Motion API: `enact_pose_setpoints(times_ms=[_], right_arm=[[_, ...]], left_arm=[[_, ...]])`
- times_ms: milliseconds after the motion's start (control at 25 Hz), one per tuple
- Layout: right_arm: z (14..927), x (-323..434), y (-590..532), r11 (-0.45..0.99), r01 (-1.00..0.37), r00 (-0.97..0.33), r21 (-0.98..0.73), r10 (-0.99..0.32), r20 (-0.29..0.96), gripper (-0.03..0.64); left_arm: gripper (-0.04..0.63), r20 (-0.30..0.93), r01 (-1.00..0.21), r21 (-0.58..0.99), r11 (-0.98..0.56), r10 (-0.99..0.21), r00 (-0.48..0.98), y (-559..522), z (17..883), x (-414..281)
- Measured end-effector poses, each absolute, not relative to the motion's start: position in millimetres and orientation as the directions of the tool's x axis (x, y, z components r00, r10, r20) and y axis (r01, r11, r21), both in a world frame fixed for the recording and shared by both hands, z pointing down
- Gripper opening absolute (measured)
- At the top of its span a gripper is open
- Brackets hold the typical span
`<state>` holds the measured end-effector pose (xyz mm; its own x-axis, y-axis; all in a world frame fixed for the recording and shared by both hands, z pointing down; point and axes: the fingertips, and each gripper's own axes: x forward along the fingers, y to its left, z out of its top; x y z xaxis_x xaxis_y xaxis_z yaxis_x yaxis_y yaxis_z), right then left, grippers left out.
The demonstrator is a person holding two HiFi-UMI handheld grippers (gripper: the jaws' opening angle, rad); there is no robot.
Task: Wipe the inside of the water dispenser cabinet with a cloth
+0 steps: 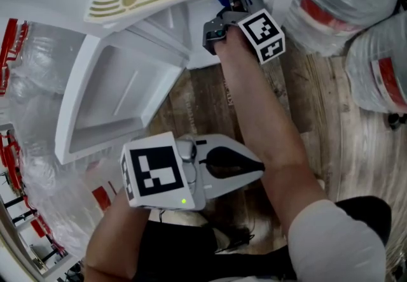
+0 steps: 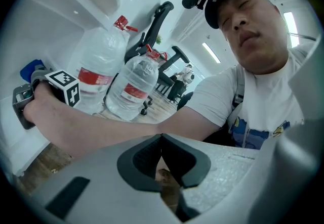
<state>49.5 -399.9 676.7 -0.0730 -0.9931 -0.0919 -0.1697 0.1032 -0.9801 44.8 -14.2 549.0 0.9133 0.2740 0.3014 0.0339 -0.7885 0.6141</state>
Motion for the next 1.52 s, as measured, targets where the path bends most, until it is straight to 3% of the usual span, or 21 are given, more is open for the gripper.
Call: enact_pose_setpoints(times_ms=[240,640,960,1080,1240,1520], right_arm=[[686.6,74.2,-394.5,0.076,-0.164,-0.006,-0.984,-0.997,-0.076,0.074],[688.1,87.5,-339.0,0.094,-0.162,0.007,-0.982,-0.995,-0.097,0.074],[696.5,88.9,-308.0,0.045,-0.229,-0.016,-0.972,-0.999,-0.042,0.074],[698.1,75.7,-320.5,0.034,-0.191,-0.048,-0.981,-0.999,-0.026,0.074],[687.8,58.8,-362.5,0.114,-0.096,-0.076,-0.989,-0.991,-0.107,0.074],[716.8,63.3,-400.5,0.008,-0.030,-0.027,-1.000,-1.000,-0.007,0.074]], left_arm=[[0.003,0.317,0.030,0.617,-0.786,0.283,0.905,-12.4,555.9,46.7],[0.003,0.358,-0.022,0.616,-0.787,0.255,0.898,-20.5,567.0,43.0],[0.003,0.338,-0.007,0.622,-0.783,0.261,0.904,-20.3,564.4,47.9],[0.003,0.336,-0.006,0.624,-0.782,0.262,0.905,-20.1,563.7,47.9],[0.003,0.341,-0.013,0.623,-0.782,0.257,0.904,-19.8,565.2,44.5],[0.003,0.347,-0.019,0.624,-0.782,0.255,0.902,-17.2,565.8,40.7]])
